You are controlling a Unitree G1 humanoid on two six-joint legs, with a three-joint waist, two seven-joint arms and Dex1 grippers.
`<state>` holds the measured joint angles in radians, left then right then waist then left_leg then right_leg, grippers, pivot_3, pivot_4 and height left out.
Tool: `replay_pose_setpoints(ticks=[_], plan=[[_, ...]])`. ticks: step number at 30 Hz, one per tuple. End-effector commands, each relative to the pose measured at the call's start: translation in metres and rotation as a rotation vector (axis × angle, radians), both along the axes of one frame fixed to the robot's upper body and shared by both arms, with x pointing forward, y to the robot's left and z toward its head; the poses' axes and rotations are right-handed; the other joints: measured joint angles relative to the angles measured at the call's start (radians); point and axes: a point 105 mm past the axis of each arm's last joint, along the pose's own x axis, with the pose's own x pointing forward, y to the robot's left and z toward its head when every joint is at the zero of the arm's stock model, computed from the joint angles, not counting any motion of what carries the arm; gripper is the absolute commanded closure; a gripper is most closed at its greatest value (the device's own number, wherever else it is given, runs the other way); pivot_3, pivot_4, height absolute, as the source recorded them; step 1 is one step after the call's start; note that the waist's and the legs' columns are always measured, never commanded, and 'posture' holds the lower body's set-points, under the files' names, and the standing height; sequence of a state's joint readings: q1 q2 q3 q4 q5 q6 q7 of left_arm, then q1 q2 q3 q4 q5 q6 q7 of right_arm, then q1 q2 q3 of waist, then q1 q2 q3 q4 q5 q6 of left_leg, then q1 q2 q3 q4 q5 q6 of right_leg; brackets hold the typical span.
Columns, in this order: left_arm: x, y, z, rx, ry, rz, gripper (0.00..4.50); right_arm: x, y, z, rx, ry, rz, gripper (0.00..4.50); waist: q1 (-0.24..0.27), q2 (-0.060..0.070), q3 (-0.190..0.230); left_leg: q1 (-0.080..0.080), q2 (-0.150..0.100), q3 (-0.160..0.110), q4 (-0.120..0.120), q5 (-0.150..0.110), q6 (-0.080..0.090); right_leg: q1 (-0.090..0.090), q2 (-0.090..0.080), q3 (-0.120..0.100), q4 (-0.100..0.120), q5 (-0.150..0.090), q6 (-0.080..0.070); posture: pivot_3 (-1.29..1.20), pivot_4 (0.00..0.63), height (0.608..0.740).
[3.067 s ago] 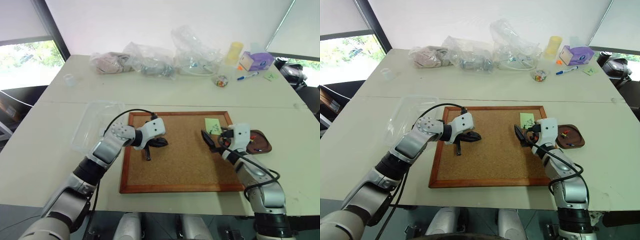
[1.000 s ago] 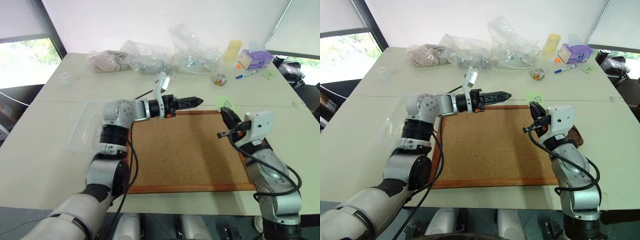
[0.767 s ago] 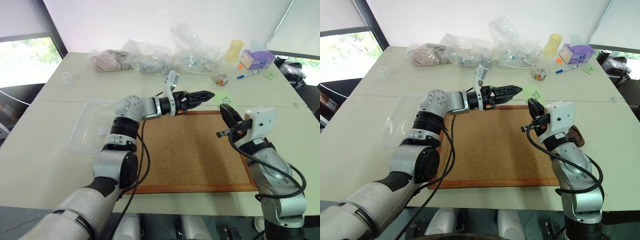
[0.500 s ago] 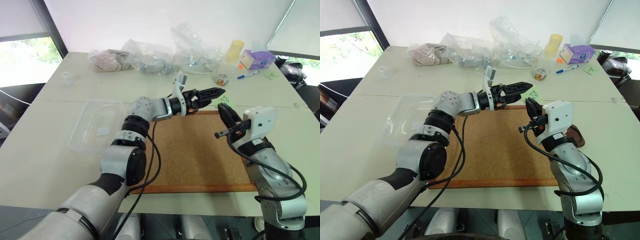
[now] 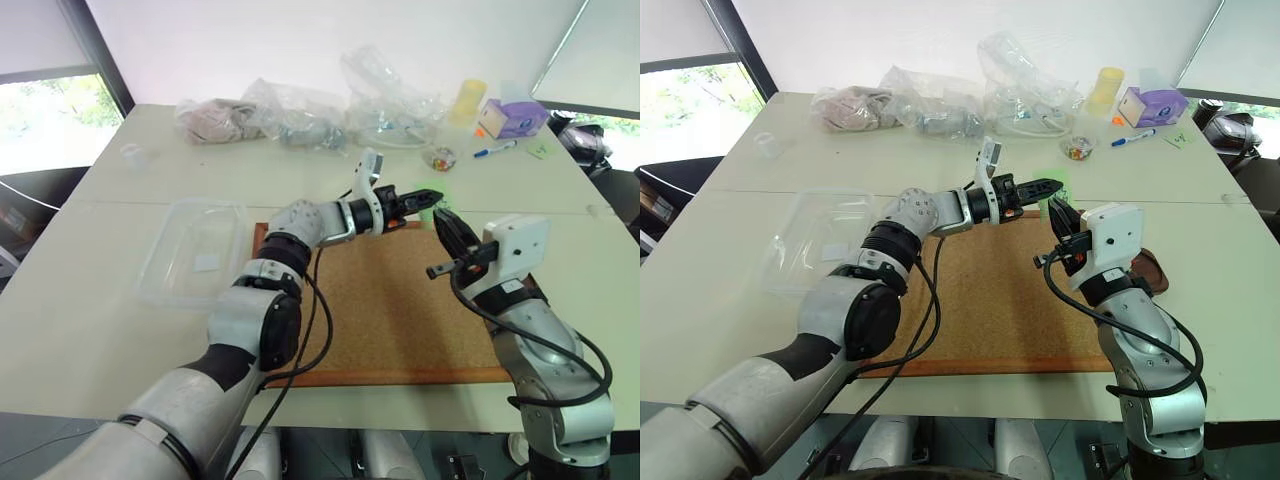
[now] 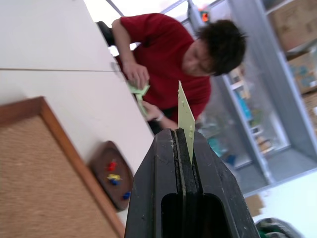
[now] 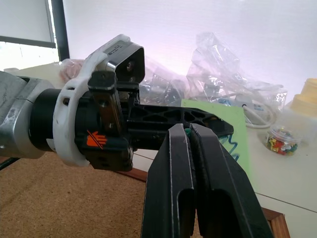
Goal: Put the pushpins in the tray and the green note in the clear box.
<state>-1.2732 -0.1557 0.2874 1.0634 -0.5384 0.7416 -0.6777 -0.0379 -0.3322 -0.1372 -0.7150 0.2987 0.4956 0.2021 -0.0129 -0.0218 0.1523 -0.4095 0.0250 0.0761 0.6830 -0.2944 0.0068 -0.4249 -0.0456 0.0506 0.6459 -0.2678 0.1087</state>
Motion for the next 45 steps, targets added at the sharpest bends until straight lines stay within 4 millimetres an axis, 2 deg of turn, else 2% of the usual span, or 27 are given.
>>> replay_pose_setpoints(ticks=[1, 4, 5, 7, 11, 16, 19, 23, 30, 33, 38, 39, 40, 45], plan=[[0.005, 0.0, 0.0, 0.054, -0.098, 0.028, 4.46, -0.009, 0.004, 0.016, -0.001, -0.073, 0.008, 4.5, 0.0, 0.0, 0.0, 0.0, 0.0, 0.0, 0.0, 0.0, 0.0, 0.0, 0.0, 0.0, 0.0, 0.0, 0.0, 0.0, 0.15, 0.737], [0.007, 0.003, -0.002, 0.04, -0.079, 0.042, 4.46, -0.011, -0.002, 0.027, 0.055, -0.113, -0.034, 4.5, 0.0, 0.0, 0.0, 0.0, 0.0, 0.0, 0.0, 0.0, 0.0, 0.0, 0.0, 0.0, 0.0, 0.0, 0.0, 0.0, 0.15, 0.737], [0.007, 0.004, -0.002, 0.035, -0.076, 0.043, 4.46, -0.012, -0.011, 0.031, 0.109, -0.128, -0.078, 4.5, 0.001, 0.0, 0.0, 0.0, 0.0, 0.0, 0.0, 0.0, 0.0, 0.0, 0.0, 0.0, 0.0, 0.0, 0.0, 0.0, 0.15, 0.737], [0.008, 0.008, 0.001, 0.021, -0.07, 0.043, 4.46, -0.012, -0.04, 0.025, 0.171, -0.111, -0.229, 4.5, 0.001, 0.0, 0.0, 0.0, 0.0, 0.0, 0.0, 0.0, 0.0, 0.0, 0.0, 0.0, 0.0, 0.0, 0.0, 0.0, 0.15, 0.737], [0.0, 0.016, 0.007, 0.02, -0.14, -0.031, 4.46, -0.011, -0.086, -0.009, 0.114, 0.018, -0.468, 4.5, 0.001, 0.0, 0.0, 0.0, 0.0, 0.0, 0.0, 0.0, 0.0, 0.0, -0.001, 0.0, 0.0, 0.0, 0.0, 0.0, 0.15, 0.737], [-0.038, 0.03, 0.008, 0.056, -0.33, -0.207, 4.46, -0.008, -0.121, -0.058, 0.007, 0.225, -0.61, 4.5, -0.006, 0.002, 0.0, 0.0, 0.001, 0.001, -0.001, 0.0, 0.0, 0.0, 0.0, 0.001, 0.001, 0.0, 0.0, 0.0, 0.15, 0.737], [-0.052, 0.035, 0.009, 0.046, -0.347, -0.227, 4.46, -0.008, -0.129, -0.076, 0.003, 0.292, -0.628, 4.5, -0.004, 0.002, 0.0, 0.001, 0.004, 0.001, -0.001, 0.0, -0.001, 0.0, 0.0, 0.001, 0.002, 0.0, 0.0, 0.0, 0.15, 0.737], [-0.056, 0.038, 0.01, 0.022, -0.326, -0.189, 4.46, -0.003, -0.133, -0.095, 0.028, 0.352, -0.619, 4.5, -0.001, 0.002, 0.0, 0.001, 0.003, 0.001, 0.0, 0.001, -0.001, 0.0, 0.0, 0.001, 0.002, 0.0, 0.0, 0.0, 0.15, 0.737], [-0.06, 0.037, 0.006, 0.02, -0.304, -0.162, 4.46, 0.001, -0.14, -0.102, 0.054, 0.368, -0.612, 4.5, -0.001, 0.003, 0.0, 0.001, 0.003, 0.0, 0.0, 0.001, -0.001, 0.0, 0.0, 0.001, 0.002, 0.0, 0.0, 0.0, 0.15, 0.737], [-0.061, 0.035, 0.006, 0.018, -0.304, -0.16, 4.5, 0.001, -0.142, -0.102, 0.059, 0.364, -0.613, 3.65, -0.001, 0.003, 0.0, 0.001, 0.003, 0.0, 0.0, 0.001, -0.001, 0.0, 0.0, 0.001, 0.002, 0.0, 0.0, 0.0, 0.15, 0.737], [-0.061, 0.035, 0.006, 0.019, -0.305, -0.158, 4.5, 0.002, -0.143, -0.1, 0.108, 0.35, -0.603, 1.1, -0.001, 0.003, 0.0, 0.001, 0.003, 0.0, 0.0, 0.001, -0.001, 0.0, 0.0, 0.001, 0.002, 0.0, 0.0, 0.0, 0.15, 0.737], [-0.061, 0.034, 0.006, 0.019, -0.306, -0.16, 4.5, 0.002, -0.143, -0.099, 0.109, 0.349, -0.605, 0.48, -0.001, 0.003, 0.0, 0.001, 0.003, 0.0, 0.0, 0.001, -0.001, 0.0, 0.0, 0.001, 0.002, 0.0, 0.0, 0.0, 0.15, 0.737], [-0.061, 0.033, 0.007, 0.02, -0.308, -0.161, 4.5, 0.002, -0.143, -0.098, 0.118, 0.34, -0.604, 0.08, -0.001, 0.003, 0.0, 0.001, 0.003, 0.0, 0.0, 0.001, -0.001, 0.0, 0.0, 0.001, 0.002, 0.0, 0.0, 0.0, 0.15, 0.737], [-0.062, 0.031, 0.007, 0.021, -0.312, -0.165, 4.5, 0.0, -0.143, -0.095, 0.131, 0.327, -0.602, 0.03, -0.001, 0.003, 0.0, 0.001, 0.003, 0.0, 0.0, 0.001, -0.001, 0.0, 0.0, 0.001, 0.002, 0.0, 0.0, 0.0, 0.15, 0.737]])
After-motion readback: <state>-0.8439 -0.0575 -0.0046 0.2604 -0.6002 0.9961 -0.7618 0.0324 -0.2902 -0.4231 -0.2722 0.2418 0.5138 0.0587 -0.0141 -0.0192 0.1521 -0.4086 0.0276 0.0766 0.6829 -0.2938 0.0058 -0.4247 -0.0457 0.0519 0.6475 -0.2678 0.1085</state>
